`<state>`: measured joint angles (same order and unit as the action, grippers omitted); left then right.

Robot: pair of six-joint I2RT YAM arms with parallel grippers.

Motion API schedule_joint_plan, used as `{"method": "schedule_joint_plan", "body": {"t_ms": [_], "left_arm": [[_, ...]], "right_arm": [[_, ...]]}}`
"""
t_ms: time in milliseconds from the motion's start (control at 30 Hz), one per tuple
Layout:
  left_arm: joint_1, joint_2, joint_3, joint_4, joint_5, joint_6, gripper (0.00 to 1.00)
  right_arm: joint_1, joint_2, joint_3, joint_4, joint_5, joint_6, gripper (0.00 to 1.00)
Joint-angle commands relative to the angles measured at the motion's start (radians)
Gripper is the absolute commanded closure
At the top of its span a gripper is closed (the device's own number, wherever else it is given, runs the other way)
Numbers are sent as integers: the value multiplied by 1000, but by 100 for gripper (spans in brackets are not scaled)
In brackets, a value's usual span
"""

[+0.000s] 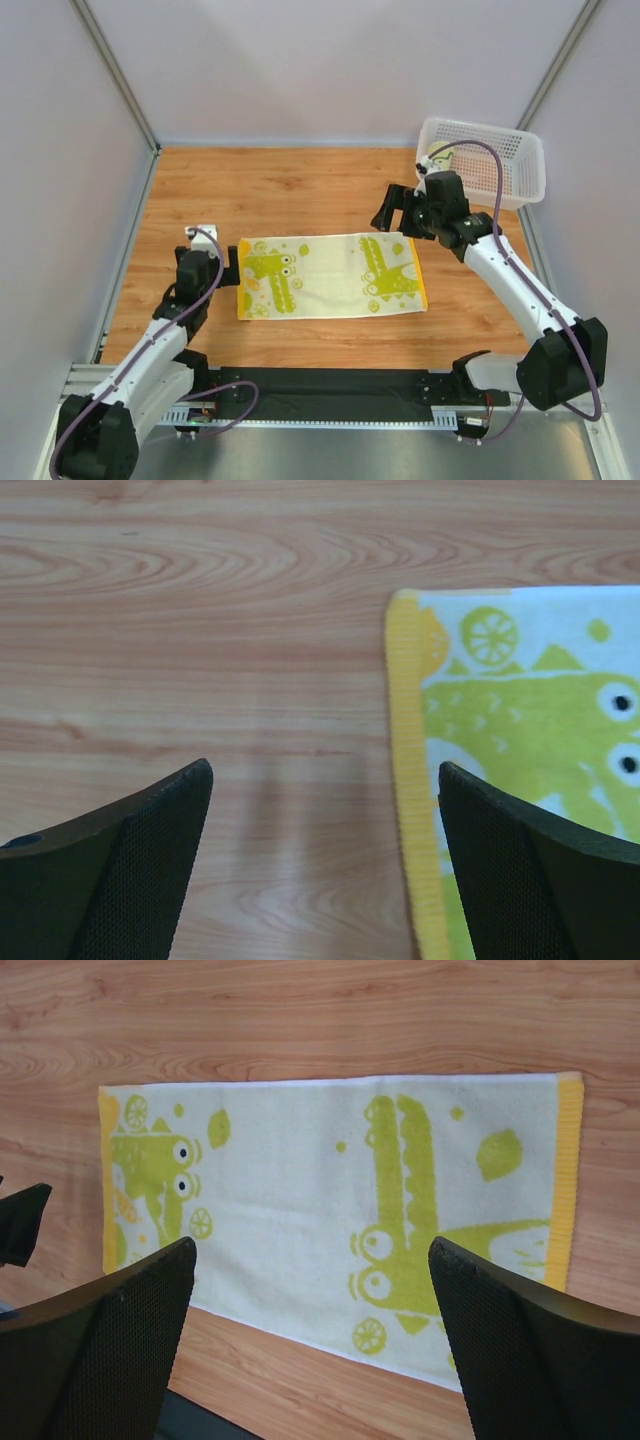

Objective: Roll the towels
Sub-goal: Flatten the towel

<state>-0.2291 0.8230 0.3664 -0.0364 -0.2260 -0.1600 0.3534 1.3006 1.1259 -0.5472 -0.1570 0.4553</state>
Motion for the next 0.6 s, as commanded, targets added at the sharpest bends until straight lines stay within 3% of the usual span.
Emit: {"method": "schedule_joint_plan", "body": {"t_ms": [0,33,67,233,300,433,500,567], "left_arm": [[23,-53,-133,402,-98,126,0],[27,-38,-176,537,-93,145,0],[48,-18,-178,571,-75,148,0],[66,254,-86,604,-138,198,2],[97,312,-86,705,-16,237,4],[100,482,81,576,17,243,17],[117,498,37,695,53,226,12],[158,469,17,673,111,208,13]], "right_arm": [[-1,-61,-70,47,36,-15,0],[-1,-84,-86,50,36,-14,0],[-1,-95,-100,55,36,-17,0],[-2,-112,-86,23,48,-66,0],[-1,-129,-86,23,47,-73,0],[-1,-146,-100,18,33,-90,0],[-1,-159,-103,13,33,-104,0],[-1,-167,-101,7,37,-118,0]]}}
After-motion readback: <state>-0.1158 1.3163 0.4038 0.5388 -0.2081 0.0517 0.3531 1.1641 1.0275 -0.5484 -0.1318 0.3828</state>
